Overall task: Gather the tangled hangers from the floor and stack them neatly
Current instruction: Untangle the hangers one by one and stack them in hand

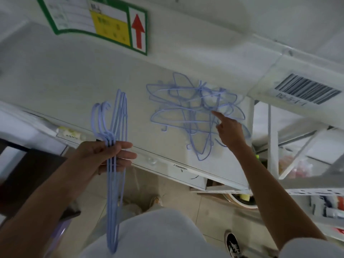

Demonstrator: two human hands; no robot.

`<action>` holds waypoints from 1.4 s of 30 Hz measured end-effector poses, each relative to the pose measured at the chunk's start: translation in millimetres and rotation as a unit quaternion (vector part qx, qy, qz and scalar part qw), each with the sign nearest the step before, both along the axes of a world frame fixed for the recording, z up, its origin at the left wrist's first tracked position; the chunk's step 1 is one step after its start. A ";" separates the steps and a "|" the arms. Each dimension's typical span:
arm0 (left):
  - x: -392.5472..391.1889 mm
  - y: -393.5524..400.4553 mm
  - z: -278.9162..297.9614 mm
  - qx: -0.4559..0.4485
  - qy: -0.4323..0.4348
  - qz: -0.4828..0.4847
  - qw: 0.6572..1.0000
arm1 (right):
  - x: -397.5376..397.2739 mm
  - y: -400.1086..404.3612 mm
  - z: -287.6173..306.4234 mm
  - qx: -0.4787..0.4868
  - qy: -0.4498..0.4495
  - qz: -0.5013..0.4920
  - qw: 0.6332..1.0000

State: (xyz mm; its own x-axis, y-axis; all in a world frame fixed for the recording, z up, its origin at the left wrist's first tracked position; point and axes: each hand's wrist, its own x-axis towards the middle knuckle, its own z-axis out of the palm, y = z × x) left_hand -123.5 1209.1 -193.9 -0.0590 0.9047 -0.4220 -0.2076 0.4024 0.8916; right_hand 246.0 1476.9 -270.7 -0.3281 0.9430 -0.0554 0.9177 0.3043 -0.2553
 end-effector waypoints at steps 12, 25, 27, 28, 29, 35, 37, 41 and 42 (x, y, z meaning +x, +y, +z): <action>-1.1 4.8 22.2 0.091 0.077 -0.031 0.992 | -56.0 -115.4 137.8 -0.098 0.353 -0.146 0.919; -9.2 -56.2 -20.3 -0.030 0.012 -0.023 0.999 | -234.0 -305.4 125.6 -0.315 0.506 -0.156 0.787; -14.6 -65.7 -24.9 -0.072 -0.026 -0.050 0.996 | -237.9 -317.4 116.7 -0.308 0.510 -0.154 0.788; -17.6 -71.6 -26.6 -0.048 -0.047 -0.077 0.995 | -238.6 -322.6 112.8 -0.308 0.510 -0.152 0.788; -19.9 -78.5 -26.2 -0.019 -0.057 -0.091 0.994 | -238.3 -327.0 109.3 -0.309 0.512 -0.152 0.787; -17.8 -100.1 -36.2 0.012 -0.057 -0.006 0.998 | -223.9 -371.6 77.1 -0.262 0.426 -0.218 0.838; -18.3 -102.3 -42.3 0.021 -0.079 0.022 0.996 | -223.1 -395.5 61.1 -0.348 0.393 -0.228 0.820; -26.5 -101.2 -45.8 0.046 -0.087 0.026 0.995 | -224.3 -434.6 51.8 -0.515 0.457 -0.196 0.698; -28.8 -99.7 -43.6 0.047 -0.085 0.016 0.995 | -223.8 -439.9 54.3 -0.524 0.480 -0.181 0.680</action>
